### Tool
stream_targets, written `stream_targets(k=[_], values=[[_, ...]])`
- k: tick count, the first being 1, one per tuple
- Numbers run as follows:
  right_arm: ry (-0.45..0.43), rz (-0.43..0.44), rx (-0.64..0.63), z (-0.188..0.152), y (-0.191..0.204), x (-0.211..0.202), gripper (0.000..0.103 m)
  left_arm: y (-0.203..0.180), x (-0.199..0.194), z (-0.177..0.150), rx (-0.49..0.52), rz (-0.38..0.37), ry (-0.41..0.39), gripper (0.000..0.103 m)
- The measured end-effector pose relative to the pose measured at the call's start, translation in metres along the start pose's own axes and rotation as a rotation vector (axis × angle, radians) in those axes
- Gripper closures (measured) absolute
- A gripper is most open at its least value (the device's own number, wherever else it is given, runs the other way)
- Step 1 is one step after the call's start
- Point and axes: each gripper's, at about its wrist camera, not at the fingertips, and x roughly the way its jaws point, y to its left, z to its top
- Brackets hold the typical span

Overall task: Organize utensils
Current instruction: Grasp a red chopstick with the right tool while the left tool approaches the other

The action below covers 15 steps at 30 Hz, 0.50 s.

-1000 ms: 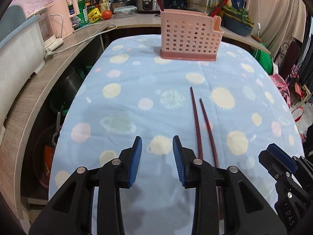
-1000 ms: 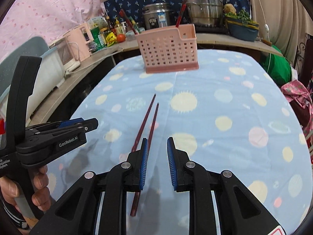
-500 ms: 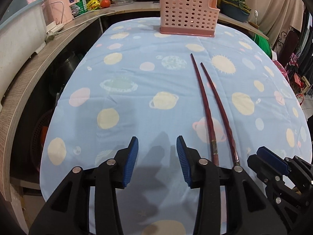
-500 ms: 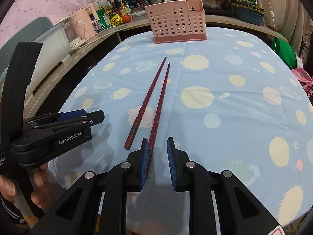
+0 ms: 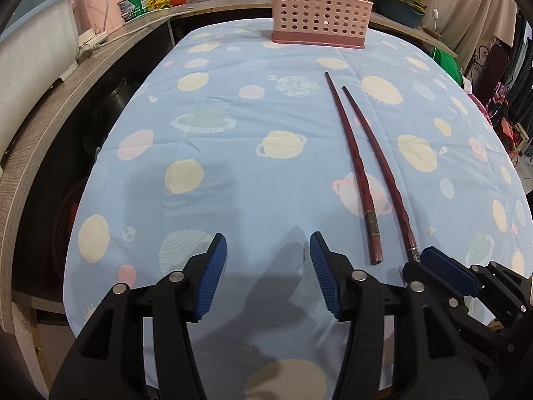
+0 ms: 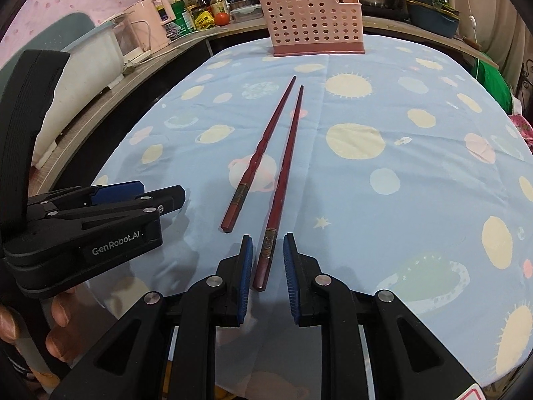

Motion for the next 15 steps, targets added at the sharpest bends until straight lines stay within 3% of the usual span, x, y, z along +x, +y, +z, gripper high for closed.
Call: stream_targets(k=[2, 15], values=[[-0.006, -0.016, -0.003, -0.001, -0.001, 0.000, 0.094, -0.001, 0.001, 0.000, 0.002, -0.003, 0.004, 0.053], [-0.048, -0.057, 0.142, 0.002, -0.045, -0.008, 0.096, -0.019, 0.006, -0.003, 0.037, -0.061, 0.034, 0.043]])
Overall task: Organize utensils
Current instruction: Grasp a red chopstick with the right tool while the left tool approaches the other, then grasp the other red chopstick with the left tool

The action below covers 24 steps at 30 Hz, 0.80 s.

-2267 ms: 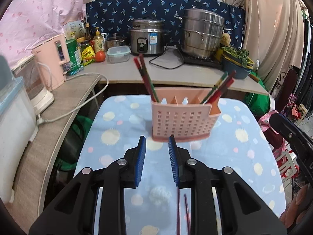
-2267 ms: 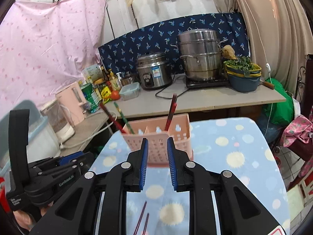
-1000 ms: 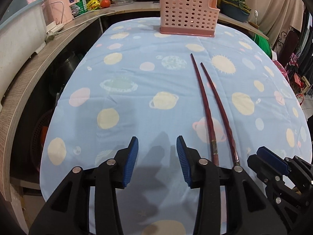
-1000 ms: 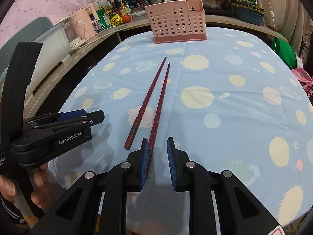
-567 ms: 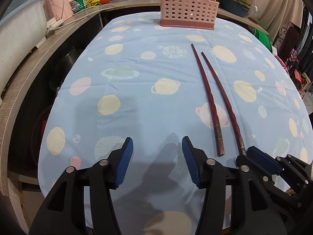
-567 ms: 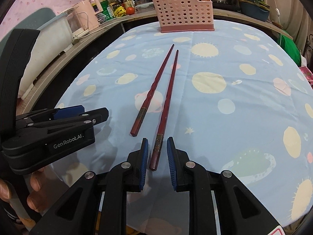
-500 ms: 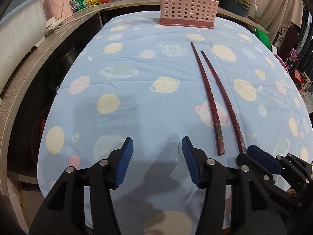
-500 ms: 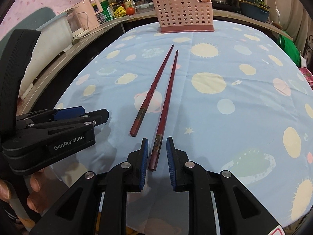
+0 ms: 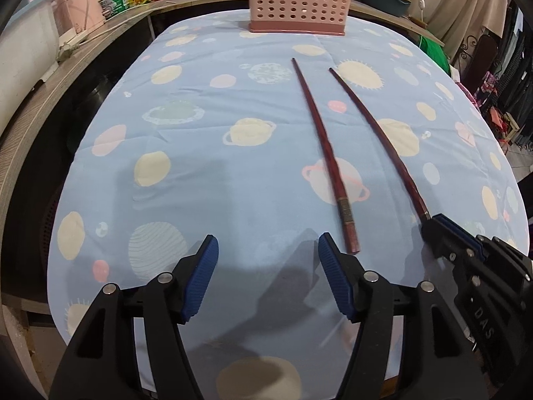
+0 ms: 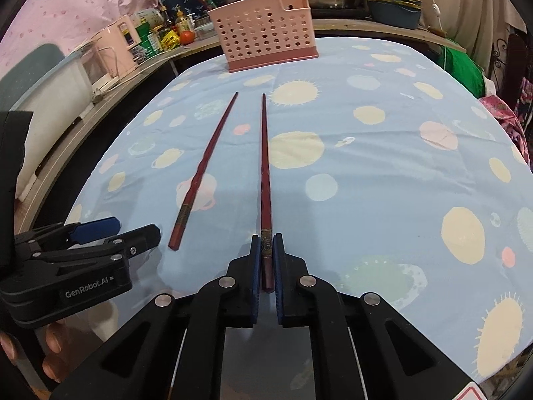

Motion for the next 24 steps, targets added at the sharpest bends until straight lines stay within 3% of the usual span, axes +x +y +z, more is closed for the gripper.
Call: stream_targets(k=[2, 19, 24], values=[[-0.001, 0.010, 0.020, 0.001, -0.006, 0.000, 0.096, -0.006, 0.000, 0.001, 0.007, -0.021, 0.001, 0.039], [-0.008, 0.030, 0.046, 0.001, -0.012, 0.000, 0.096, -0.035, 0.001, 0.020, 0.000, -0.112, -0.007, 0.039], [-0.006, 0.031, 0.042, 0.001, -0.013, 0.000, 0.096, -0.045, 0.014, 0.023, 0.012, -0.071, -0.012, 0.041]])
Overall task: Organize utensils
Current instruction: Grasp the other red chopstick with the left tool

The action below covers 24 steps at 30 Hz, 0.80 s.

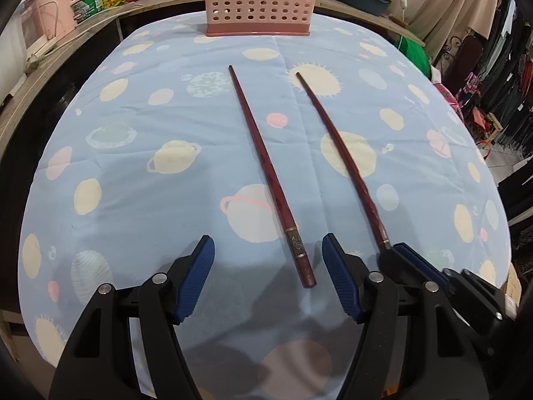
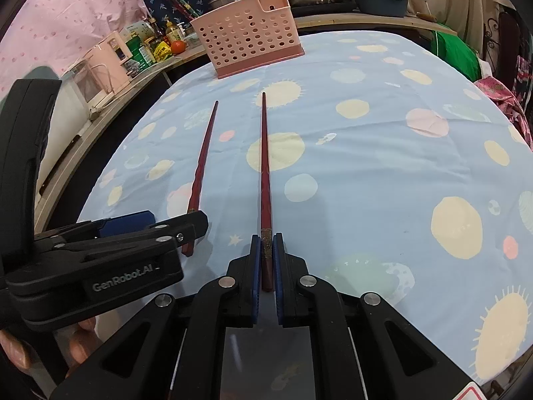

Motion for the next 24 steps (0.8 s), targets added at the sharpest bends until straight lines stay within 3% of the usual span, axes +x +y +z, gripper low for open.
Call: stream_targets(k=[3, 5, 8, 17, 24], values=[[-0.001, 0.000, -0.001, 0.000, 0.000, 0.000, 0.096, -0.004, 0.000, 0.000, 0.020, 0.018, -0.012, 0.053], [-0.001, -0.001, -0.003, 0.000, 0.000, 0.000, 0.096, -0.005, -0.002, -0.001, 0.034, 0.014, -0.013, 0.073], [-0.001, -0.009, -0.010, 0.000, 0.001, 0.000, 0.096, -0.006, -0.004, -0.003, 0.036, -0.012, -0.003, 0.093], [-0.005, -0.013, -0.017, 0.000, 0.005, -0.006, 0.096, -0.002, -0.010, -0.008, 0.019, -0.029, 0.020, 0.096], [-0.059, 0.009, -0.019, 0.009, 0.012, -0.028, 0.096, 0.003, -0.031, -0.007, 0.011, -0.019, -0.009, 0.096]])
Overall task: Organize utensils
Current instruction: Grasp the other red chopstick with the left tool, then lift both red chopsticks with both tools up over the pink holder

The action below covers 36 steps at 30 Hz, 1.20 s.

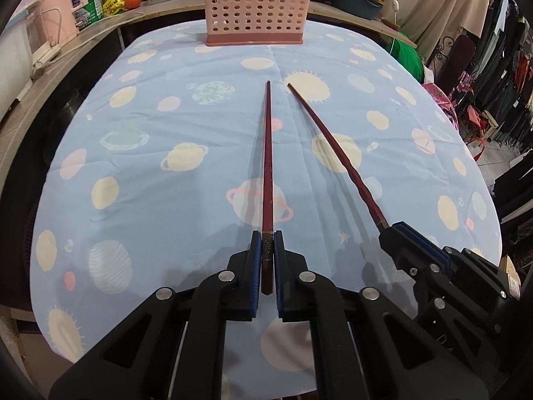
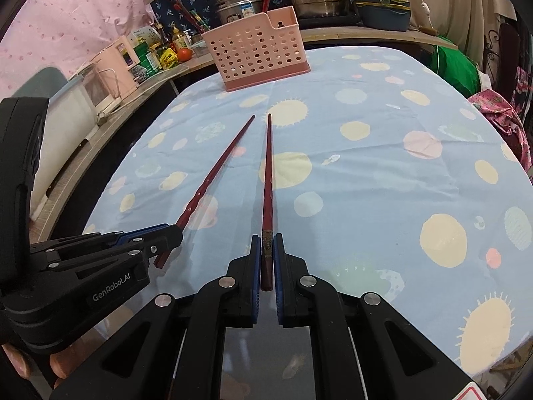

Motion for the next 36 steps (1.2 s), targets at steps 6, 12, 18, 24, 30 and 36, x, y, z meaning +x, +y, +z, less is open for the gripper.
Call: stream_targets(k=[6, 12, 18, 24, 30, 36], values=[[-0.071, 0.027, 0.005, 0.018, 0.005, -0.024, 0.096, 0.002, -0.028, 0.010, -0.016, -0.008, -0.053, 0.096], [-0.142, 0.057, 0.010, 0.045, 0.004, -0.048, 0.096, 0.008, -0.061, 0.026, -0.039, -0.024, -0.134, 0.096], [-0.235, 0.073, 0.001, 0.077, 0.004, -0.072, 0.096, 0.016, -0.087, 0.048, -0.049, -0.029, -0.212, 0.096], [-0.298, 0.082, -0.009, 0.106, 0.005, -0.087, 0.096, 0.027, -0.108, 0.074, -0.067, -0.024, -0.282, 0.096], [-0.328, 0.099, -0.008, 0.135, 0.005, -0.089, 0.096, 0.035, -0.126, 0.103, -0.076, -0.030, -0.336, 0.096], [-0.340, 0.132, 0.009, 0.167, 0.002, -0.085, 0.096, 0.039, -0.142, 0.134, -0.072, -0.041, -0.388, 0.096]])
